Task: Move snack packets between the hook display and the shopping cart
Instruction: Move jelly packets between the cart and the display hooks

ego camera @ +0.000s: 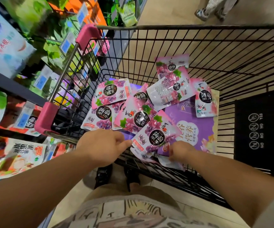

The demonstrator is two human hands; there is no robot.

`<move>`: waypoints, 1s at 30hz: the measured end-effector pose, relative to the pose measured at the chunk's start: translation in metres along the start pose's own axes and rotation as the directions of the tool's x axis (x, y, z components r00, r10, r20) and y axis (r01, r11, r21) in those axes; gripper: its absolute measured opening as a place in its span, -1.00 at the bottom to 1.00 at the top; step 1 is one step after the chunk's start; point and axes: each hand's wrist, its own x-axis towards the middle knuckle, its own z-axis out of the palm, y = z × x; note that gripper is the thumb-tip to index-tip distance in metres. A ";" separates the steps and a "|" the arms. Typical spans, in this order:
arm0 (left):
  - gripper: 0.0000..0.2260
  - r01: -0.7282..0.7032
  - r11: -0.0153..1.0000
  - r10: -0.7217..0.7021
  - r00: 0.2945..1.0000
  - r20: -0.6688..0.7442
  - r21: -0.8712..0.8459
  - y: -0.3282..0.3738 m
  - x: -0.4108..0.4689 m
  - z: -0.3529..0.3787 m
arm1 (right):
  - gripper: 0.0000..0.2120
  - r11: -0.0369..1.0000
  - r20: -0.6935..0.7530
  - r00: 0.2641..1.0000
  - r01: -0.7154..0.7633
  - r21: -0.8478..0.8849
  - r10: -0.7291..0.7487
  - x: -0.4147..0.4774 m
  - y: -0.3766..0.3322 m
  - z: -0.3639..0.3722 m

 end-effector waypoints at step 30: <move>-0.43 -0.035 0.988 0.034 0.999 -0.012 -0.152 0.005 -0.012 -0.014 | -0.71 -0.704 -0.343 0.939 0.230 0.671 -0.020 -0.058 -0.103 -0.117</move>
